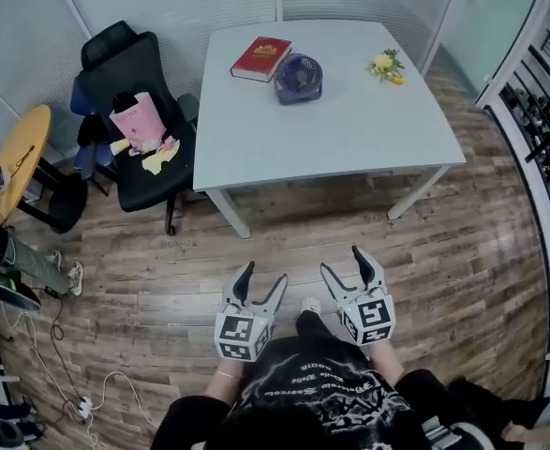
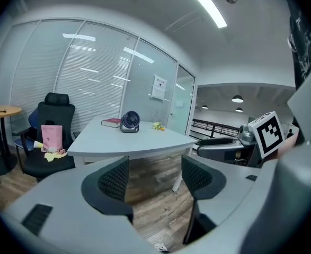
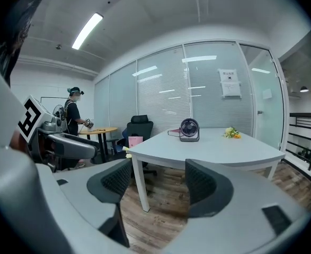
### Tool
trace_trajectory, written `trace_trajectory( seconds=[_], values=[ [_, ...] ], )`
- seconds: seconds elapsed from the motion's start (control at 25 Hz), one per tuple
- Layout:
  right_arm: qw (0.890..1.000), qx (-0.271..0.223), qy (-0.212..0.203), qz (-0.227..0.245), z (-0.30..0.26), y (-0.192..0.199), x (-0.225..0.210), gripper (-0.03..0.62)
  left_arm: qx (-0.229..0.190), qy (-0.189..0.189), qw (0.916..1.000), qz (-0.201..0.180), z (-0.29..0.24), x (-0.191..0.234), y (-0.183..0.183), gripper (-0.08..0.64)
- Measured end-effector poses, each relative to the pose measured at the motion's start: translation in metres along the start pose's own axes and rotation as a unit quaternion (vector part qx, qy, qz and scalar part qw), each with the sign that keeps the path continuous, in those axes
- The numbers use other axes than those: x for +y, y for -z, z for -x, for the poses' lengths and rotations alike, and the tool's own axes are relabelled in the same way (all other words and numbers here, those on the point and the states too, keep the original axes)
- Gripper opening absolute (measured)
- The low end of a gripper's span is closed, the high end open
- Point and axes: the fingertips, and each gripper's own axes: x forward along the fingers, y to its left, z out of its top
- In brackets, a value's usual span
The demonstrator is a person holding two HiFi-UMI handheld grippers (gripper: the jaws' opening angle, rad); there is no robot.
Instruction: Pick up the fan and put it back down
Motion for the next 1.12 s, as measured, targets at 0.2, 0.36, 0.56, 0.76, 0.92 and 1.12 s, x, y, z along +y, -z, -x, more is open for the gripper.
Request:
trace_trajectory(
  seconds=[0.2,0.36,0.56,0.76,0.92,1.12],
  values=[
    [1.0,-0.004,-0.008,0.013,-0.024,-0.017,-0.048,0.325,-0.009,-0.011,0.9999,0.002,-0.051,-0.007,-0.02,0.333],
    [1.0,-0.006,-0.017,0.017,-0.037,-0.025,-0.084,0.325,-0.014,-0.016,0.9998,-0.002,-0.088,-0.017,-0.034,0.333],
    [0.999,-0.004,-0.039,0.016,-0.056,-0.034,-0.102,0.316,-0.012,-0.025,0.9996,0.002,-0.114,-0.022,-0.043,0.333],
    [0.999,-0.001,-0.046,0.015,-0.065,-0.032,-0.112,0.316,-0.007,-0.025,0.9997,0.003,-0.128,-0.027,-0.041,0.333],
    [0.999,0.01,-0.042,0.008,-0.065,-0.023,-0.117,0.314,-0.004,-0.026,0.9996,0.007,-0.135,-0.026,-0.038,0.333],
    [1.0,0.007,-0.025,-0.004,-0.076,-0.025,-0.124,0.311,0.001,-0.028,0.9995,0.015,-0.148,-0.01,-0.036,0.333]
  ],
)
